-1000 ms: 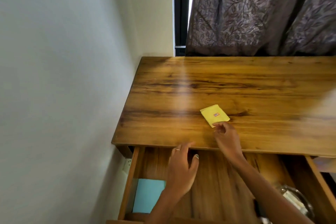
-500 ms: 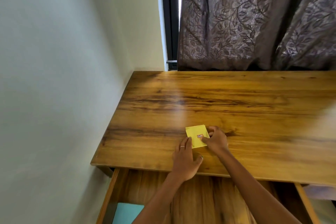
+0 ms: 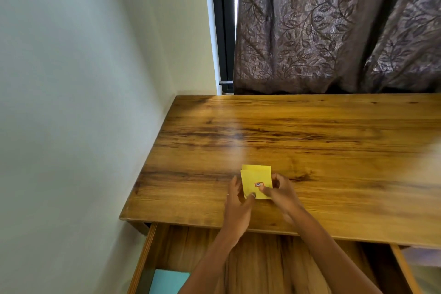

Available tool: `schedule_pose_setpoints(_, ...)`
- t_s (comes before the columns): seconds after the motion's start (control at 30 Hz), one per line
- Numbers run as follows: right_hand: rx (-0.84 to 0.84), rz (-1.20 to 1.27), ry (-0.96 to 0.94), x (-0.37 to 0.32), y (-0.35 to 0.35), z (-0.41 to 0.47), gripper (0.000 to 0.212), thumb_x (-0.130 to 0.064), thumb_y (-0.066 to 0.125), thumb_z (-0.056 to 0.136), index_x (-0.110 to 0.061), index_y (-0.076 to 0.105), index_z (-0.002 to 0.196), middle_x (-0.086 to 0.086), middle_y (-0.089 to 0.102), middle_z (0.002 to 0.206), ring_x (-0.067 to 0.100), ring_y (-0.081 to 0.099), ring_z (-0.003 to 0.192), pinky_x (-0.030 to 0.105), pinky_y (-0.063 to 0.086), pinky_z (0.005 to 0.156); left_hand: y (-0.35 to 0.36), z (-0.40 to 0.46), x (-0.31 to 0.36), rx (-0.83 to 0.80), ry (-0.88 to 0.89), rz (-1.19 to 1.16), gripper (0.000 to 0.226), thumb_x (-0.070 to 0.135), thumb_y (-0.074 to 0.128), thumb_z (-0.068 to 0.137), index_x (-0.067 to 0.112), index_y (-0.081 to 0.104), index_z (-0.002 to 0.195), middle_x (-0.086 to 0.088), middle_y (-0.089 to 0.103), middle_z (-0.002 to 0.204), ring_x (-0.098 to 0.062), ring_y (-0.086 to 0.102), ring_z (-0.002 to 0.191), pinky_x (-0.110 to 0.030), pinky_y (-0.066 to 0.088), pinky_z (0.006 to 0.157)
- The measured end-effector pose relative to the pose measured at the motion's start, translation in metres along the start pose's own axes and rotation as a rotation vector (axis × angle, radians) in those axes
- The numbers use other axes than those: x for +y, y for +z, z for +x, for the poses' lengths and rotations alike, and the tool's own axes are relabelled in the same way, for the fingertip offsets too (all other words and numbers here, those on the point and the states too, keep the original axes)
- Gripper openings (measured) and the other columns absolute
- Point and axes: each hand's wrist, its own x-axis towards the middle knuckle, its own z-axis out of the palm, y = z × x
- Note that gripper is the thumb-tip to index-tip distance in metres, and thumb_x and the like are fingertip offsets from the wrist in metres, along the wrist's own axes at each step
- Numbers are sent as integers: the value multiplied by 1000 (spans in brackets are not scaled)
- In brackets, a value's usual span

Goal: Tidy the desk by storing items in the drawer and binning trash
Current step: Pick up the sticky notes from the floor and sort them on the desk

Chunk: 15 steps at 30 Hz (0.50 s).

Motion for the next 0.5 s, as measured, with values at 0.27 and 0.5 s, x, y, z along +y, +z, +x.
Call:
schedule_pose_setpoints(0.27, -131, -98, -228, 3, 9, -21, 39, -7, 64, 86, -21, 48, 119, -6, 55, 112, 13, 53, 106, 19, 46, 83, -21, 0, 5, 136, 141, 76, 24, 16, 63, 89, 26, 57, 109, 17, 61, 101, -1, 57, 99, -6, 43, 75)
schedule_pose_setpoints(0.5, 83, -596, -577, 2, 15, -33, 67, -1, 53, 87, -26, 27, 143, -1, 35, 144, 18, 35, 132, 37, 31, 104, -20, -6, -4, 62, 73, 107, 23, 11, 57, 92, 34, 52, 95, 13, 62, 96, 5, 57, 87, -6, 44, 70)
